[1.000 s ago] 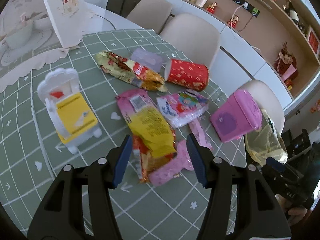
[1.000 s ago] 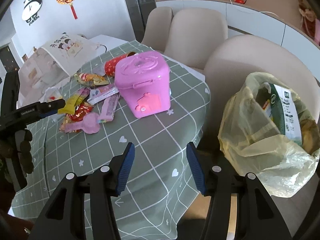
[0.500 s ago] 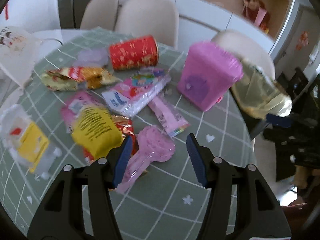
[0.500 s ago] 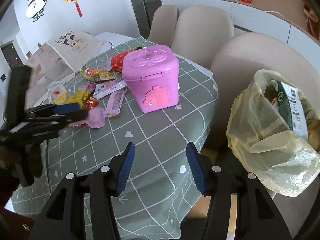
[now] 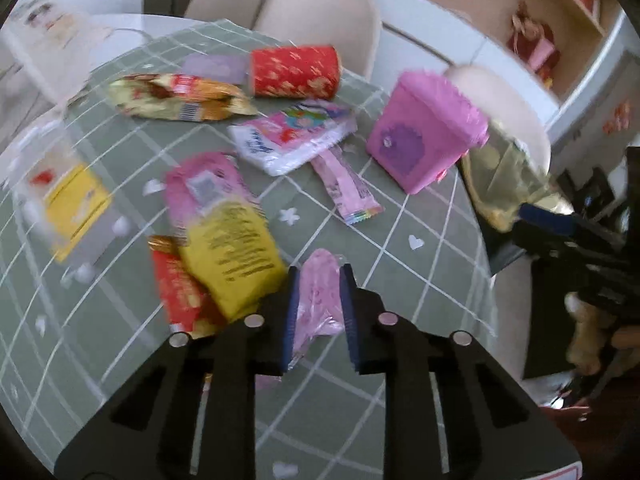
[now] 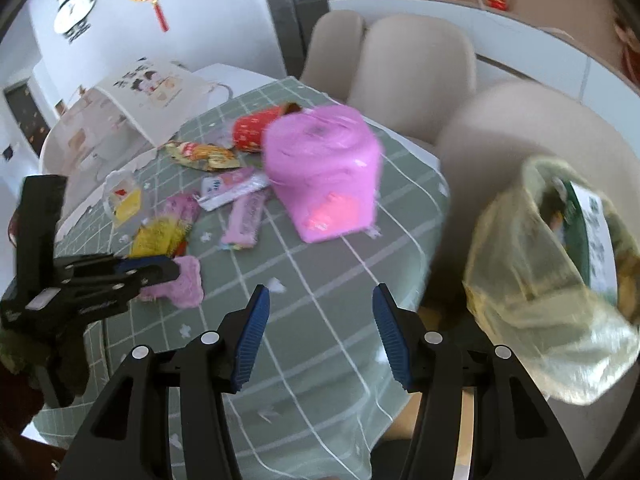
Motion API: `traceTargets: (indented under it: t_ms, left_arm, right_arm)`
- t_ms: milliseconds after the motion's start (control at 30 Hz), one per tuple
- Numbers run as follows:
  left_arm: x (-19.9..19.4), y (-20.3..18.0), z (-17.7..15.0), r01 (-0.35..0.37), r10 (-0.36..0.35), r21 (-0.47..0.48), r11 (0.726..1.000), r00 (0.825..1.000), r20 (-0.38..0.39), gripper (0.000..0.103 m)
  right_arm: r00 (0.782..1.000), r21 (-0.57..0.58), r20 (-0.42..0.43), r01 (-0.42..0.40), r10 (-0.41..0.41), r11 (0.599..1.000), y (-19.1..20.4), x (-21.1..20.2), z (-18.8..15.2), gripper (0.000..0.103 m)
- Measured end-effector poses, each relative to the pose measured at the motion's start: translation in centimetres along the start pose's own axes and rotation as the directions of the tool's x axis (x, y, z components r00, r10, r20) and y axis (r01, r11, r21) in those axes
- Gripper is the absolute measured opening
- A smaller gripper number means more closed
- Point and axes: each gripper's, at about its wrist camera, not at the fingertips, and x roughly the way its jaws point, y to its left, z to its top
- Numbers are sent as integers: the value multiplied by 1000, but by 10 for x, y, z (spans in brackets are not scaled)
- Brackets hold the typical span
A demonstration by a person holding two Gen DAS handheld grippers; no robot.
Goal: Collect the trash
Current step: 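Grasp the pink-and-yellow snack wrapper on the table with the left gripper, then lift the pink-and-yellow wrapper with the left gripper while the right gripper grasps the pink heart-shaped mirror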
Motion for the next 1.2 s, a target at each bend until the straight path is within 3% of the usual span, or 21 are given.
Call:
traceTargets:
  t_ms: [100, 133, 267, 433, 500, 567, 667, 700, 733, 800, 1000, 1200]
  left_arm:
    - [-27, 16, -8, 31, -27, -86, 996, 998, 51, 21]
    - [-37, 27, -11, 52, -44, -125, 991, 997, 67, 28]
    - [-61, 51, -9, 19, 6, -196, 981, 992, 127, 37]
    - [-47, 65, 17, 16, 17, -257, 966, 992, 127, 48]
    - [-27, 61, 29, -25, 52, -250, 968, 993, 103, 49]
    - [-10, 56, 34, -77, 95, -236, 969, 993, 69, 49]
    - [10, 50, 38, -112, 122, -210, 971, 992, 36, 46]
    - [12, 49, 38, -99, 109, -205, 974, 993, 39, 33]
    - [11, 49, 38, -91, 102, -200, 976, 994, 42, 27]
    - [-1, 51, 37, -66, 83, -202, 977, 994, 73, 22]
    - [-42, 64, 38, -20, 59, -230, 973, 985, 164, 21]
    - [-75, 81, 33, -36, 104, -300, 953, 971, 216, 21]
  right_arm:
    - [999, -37, -12, -51, 50, 998, 23, 14, 11, 51]
    - [998, -50, -15, -58, 58, 997, 30, 17, 13, 51]
    - [995, -100, -50, -97, 92, 990, 63, 36, 24, 51]
    - [999, -159, -37, -25, 20, 987, 79, 38, 26, 51]
    - [999, -162, -22, 36, -40, 986, 75, 36, 23, 51]
    - [996, -145, -29, 77, -82, 986, 67, 34, 17, 51]
    - [997, -106, -59, 51, -57, 993, 55, 33, 10, 51]
    - [997, -85, -70, 4, -10, 996, 53, 33, 7, 51]
    - [997, -70, -73, -32, 27, 997, 52, 33, 5, 51]
    - [996, -58, -66, -65, 61, 996, 57, 34, 3, 51]
    - [986, -135, -83, -154, 143, 979, 95, 49, 12, 51]
    - [977, -210, -156, -178, 147, 961, 125, 82, 9, 51]
